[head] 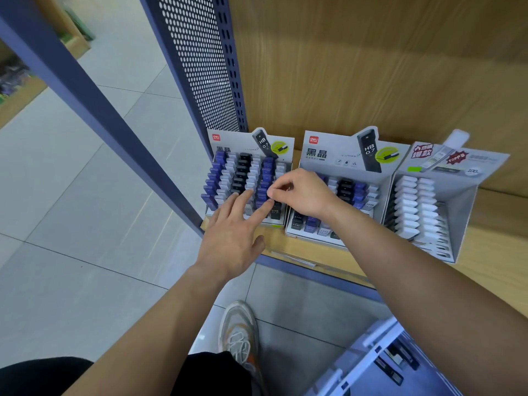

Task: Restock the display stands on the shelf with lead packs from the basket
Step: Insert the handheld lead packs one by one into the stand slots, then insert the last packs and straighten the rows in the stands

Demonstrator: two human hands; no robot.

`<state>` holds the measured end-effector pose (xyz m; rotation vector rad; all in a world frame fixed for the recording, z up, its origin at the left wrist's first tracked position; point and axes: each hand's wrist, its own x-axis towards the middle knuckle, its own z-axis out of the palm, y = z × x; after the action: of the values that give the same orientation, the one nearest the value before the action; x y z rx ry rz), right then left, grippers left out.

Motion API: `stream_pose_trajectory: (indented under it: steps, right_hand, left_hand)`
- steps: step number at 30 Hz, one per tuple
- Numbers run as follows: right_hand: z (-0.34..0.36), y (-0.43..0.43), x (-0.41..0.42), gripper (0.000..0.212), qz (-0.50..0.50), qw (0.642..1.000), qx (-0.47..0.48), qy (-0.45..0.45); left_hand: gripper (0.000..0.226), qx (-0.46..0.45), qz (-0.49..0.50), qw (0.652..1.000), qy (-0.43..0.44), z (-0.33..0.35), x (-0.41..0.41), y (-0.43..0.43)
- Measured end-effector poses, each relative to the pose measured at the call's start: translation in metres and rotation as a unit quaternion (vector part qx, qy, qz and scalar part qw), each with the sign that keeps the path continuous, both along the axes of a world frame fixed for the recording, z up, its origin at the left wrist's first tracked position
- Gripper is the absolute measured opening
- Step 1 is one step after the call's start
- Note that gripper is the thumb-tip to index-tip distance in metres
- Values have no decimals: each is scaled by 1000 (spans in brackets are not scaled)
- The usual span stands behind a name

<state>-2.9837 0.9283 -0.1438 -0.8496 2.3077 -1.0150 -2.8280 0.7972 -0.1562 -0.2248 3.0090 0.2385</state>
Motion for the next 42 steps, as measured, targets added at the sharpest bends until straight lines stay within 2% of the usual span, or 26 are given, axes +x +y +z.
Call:
stream_pose_trajectory:
  steps: [6, 9, 12, 15, 19, 24, 29, 33, 37, 42]
  right_hand:
    - [-2, 6, -4, 10, -45, 999, 17, -6]
    - [0, 6, 5, 11, -49, 998, 17, 22]
    - [9, 19, 13, 25, -110, 993, -12, 47]
    - [26, 51, 25, 17, -167, 983, -33, 73]
    - [41, 116, 59, 15, -175, 976, 27, 124]
    - [42, 215, 125, 13, -193, 954, 140, 183]
    - [21, 312, 194, 17, -256, 928, 229, 142]
    - [-6, 359, 236, 21, -276, 922, 266, 57]
    - [-49, 376, 268, 32, -262, 924, 277, -24]
    - [-112, 358, 296, 43, -275, 916, 261, -128]
  left_hand:
    - [74, 8, 4, 1000, -4, 2, 3, -2]
    - [74, 9, 2, 1000, -10, 2, 3, -3]
    - [72, 21, 5, 1000, -8, 5, 0, -2]
    - [69, 36, 23, 999, -1, 14, 2, 2]
    - [59, 56, 16, 998, 22, 34, 21, 22]
    - [54, 85, -54, 995, -21, 49, 65, 85]
    - [51, 64, -182, 976, -100, 43, 102, 174]
    - [40, 56, -263, 951, -154, 27, 120, 237]
    - [42, 82, -246, 937, -233, -21, 130, 271]
    - [58, 36, -209, 904, -372, -82, 140, 275]
